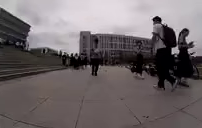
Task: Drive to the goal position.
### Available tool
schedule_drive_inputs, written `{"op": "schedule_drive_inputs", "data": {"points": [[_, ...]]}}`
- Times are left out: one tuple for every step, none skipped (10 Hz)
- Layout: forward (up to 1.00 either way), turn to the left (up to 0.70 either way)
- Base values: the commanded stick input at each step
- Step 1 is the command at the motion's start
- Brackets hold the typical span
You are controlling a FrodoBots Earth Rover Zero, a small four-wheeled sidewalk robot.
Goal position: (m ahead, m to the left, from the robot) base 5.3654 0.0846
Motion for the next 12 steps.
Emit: {"op": "schedule_drive_inputs", "data": {"points": [[0.7, -0.14], [0.7, -0.14], [0.7, -0.14], [0.7, -0.14], [0.7, -0.14], [0.7, -0.14], [0.7, -0.14], [0.7, -0.14], [0.7, -0.14], [0.7, -0.14], [0.7, -0.14], [0.7, -0.14]]}}
